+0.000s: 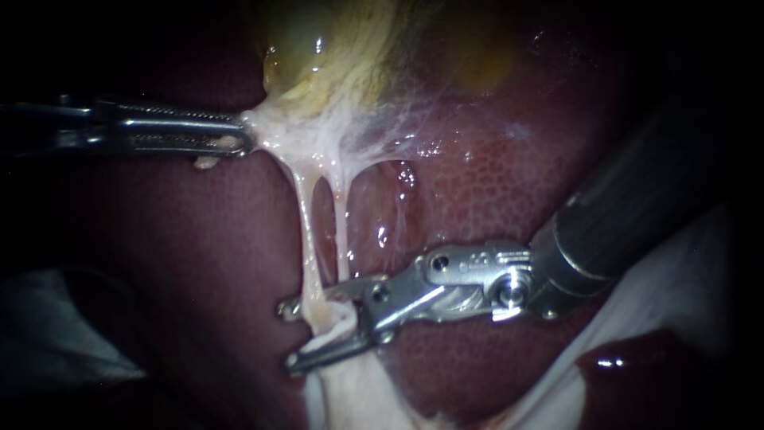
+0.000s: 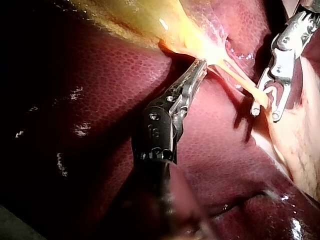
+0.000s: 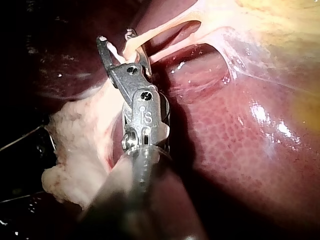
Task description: Clipping first clip left tube
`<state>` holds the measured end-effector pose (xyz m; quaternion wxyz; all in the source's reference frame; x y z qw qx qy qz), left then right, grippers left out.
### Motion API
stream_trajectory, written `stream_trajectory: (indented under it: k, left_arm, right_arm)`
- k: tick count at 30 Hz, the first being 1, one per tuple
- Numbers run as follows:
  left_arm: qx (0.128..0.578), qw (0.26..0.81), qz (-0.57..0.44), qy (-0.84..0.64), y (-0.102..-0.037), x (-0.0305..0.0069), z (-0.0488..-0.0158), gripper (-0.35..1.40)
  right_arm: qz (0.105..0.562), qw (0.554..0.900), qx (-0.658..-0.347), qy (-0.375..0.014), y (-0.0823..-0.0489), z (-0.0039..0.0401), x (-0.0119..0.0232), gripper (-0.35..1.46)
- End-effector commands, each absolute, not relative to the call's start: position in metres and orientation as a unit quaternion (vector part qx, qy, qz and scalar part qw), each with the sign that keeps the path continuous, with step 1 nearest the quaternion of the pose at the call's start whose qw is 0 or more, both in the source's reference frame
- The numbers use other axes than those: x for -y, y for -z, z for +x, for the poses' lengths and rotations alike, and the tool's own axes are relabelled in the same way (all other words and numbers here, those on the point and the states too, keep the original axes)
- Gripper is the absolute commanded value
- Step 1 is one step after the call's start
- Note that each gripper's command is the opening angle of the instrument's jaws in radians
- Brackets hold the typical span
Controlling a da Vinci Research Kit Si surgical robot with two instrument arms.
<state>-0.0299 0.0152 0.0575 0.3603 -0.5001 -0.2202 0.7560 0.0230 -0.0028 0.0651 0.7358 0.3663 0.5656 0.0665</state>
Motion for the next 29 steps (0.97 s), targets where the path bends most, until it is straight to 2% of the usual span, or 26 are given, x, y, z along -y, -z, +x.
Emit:
stream_trajectory:
  k: [1, 8, 13, 29]
  left_arm:
    - [0.220, 0.360, -0.500, -0.756, -0.0575, -0.0152, -0.0299, -0.35]
    - [0.220, 0.361, -0.500, -0.756, -0.0575, -0.0153, -0.0299, -0.35]
    - [0.220, 0.361, -0.500, -0.756, -0.0576, -0.0153, -0.0299, -0.35]
    - [0.219, 0.361, -0.500, -0.756, -0.0576, -0.0153, -0.0300, -0.35]
  right_arm:
    - [0.366, 0.736, -0.564, -0.070, -0.0652, 0.0229, 0.0027, -0.02]
    - [0.373, 0.735, -0.561, -0.081, -0.0650, 0.0228, 0.0024, -0.35]
    - [0.393, 0.730, -0.549, -0.108, -0.0649, 0.0226, 0.0020, -0.35]
    - [0.398, 0.731, -0.544, -0.107, -0.0655, 0.0224, 0.0019, -0.35]
